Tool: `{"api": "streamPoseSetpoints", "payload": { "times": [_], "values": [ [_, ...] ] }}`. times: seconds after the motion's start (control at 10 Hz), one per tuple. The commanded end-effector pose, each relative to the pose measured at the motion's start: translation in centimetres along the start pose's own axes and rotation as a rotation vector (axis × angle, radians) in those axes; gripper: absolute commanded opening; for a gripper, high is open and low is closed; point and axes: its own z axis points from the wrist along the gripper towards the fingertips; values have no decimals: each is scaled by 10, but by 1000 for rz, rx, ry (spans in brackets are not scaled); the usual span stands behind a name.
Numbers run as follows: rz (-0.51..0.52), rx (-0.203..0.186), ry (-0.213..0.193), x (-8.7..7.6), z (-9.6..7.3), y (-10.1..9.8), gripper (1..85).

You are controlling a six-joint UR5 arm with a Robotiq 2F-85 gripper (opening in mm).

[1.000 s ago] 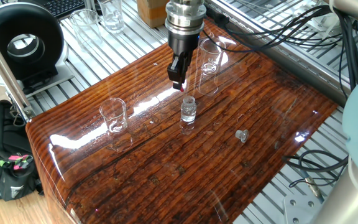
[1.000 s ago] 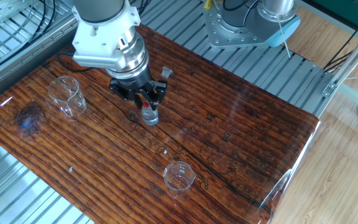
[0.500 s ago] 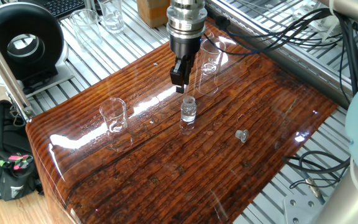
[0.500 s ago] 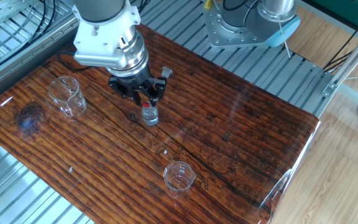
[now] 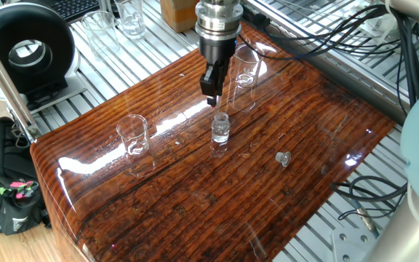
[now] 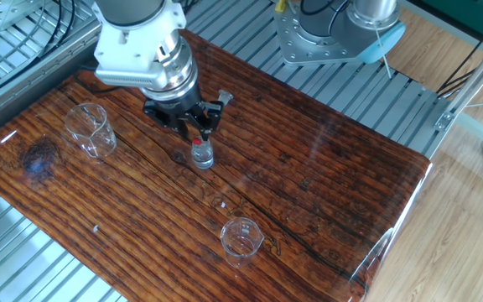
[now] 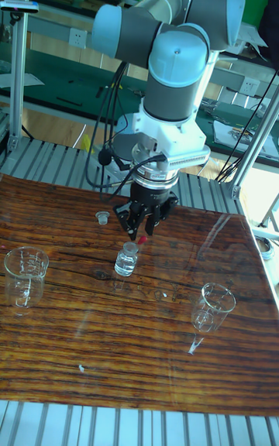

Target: Transfer liquid using a dropper

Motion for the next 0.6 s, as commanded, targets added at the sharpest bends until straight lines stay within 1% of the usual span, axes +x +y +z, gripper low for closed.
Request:
{"api": "streamPoseSetpoints", "payload": {
  "times": [0.0,0.1,0.2,0.4,0.5],
  "values": [
    [-4,-7,17,7,-11,-1,397],
    [-10,-6,15,5,-18,0,397],
    [-18,9,10,0,-24,-2,393],
    [-32,48,-7,-14,-34,-5,390],
    [-44,74,-25,-27,-40,-4,390]
  ]
}}
